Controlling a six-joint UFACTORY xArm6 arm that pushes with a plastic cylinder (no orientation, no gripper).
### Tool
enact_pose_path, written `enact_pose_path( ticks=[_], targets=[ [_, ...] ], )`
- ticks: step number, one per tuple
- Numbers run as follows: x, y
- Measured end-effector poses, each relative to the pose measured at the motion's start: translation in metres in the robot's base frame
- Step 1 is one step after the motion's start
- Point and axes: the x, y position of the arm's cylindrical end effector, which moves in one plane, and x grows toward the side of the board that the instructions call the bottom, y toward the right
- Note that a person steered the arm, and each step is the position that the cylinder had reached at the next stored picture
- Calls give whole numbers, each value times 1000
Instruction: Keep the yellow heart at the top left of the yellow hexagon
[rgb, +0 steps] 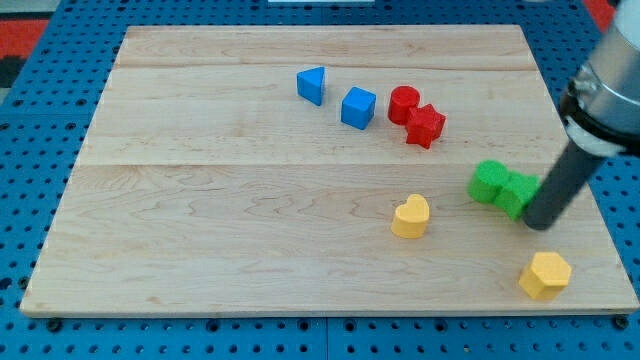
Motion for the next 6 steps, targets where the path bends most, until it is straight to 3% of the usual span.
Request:
enact_pose_path(
  ticks=[2, 4, 6],
  targets=[
    [-81, -62],
    [-53, -172],
    [16, -134]
  ],
)
